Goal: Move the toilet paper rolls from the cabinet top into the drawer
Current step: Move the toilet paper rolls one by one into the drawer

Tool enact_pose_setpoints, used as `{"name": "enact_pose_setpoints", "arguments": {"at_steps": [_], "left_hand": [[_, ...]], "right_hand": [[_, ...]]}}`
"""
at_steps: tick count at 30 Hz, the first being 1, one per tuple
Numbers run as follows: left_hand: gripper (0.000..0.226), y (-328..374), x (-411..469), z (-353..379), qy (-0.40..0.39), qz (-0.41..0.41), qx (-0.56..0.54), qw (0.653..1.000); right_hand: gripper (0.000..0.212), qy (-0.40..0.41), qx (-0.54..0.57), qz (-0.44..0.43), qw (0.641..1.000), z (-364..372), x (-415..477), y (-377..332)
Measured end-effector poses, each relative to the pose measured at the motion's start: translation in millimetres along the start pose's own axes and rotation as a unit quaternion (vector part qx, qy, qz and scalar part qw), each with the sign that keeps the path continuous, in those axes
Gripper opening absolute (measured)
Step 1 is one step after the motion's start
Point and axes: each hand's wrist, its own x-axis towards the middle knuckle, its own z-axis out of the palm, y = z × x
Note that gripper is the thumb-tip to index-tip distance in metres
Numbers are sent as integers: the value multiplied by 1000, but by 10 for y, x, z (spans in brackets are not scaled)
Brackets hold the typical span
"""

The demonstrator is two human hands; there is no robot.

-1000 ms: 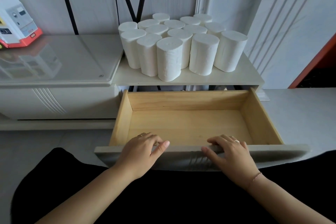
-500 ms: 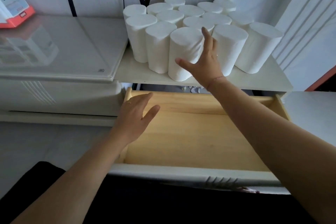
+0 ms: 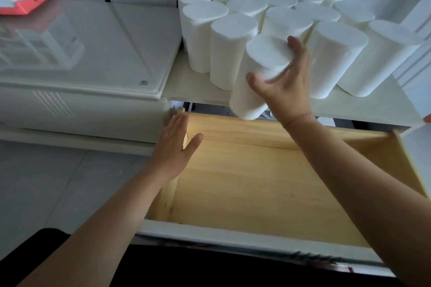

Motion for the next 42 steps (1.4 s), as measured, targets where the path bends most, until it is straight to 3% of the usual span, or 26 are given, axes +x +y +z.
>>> {"name": "enact_pose_setpoints", "arguments": {"at_steps": [3,7,10,17,21,24,26,32,42], "left_hand": [[77,6,1,0,9,-11,-36,999],[70,55,0,-3,21,-25,-53,998],[68,78,-7,-8,20,-20,-44,999],[70,65,-10,-3,11,-21,-37,999],[70,59,14,-5,9,-26,-60,998],[70,51,39,-32,2,-28,-67,997],[69,48,62,-53,-5,-26,-70,997],[65,27,138,-52,8,-10,-66,998],[64,-58,193,0,10,22,-45,999]], "right_hand": [[99,-83,25,-22,996,-41,-536,-5],[103,-192,-41,53,979,123,-1095,228],[105,-202,-73,112,970,300,-1174,451],[113,-190,-110,131,967,392,-1201,629],[123,-312,-186,103,926,180,-1085,640],[116,-387,-234,68,890,97,-891,622],[106,-387,-249,61,886,179,-810,602],[87,-303,-178,93,932,673,-831,589],[74,-309,-114,61,942,794,-770,580]]}}
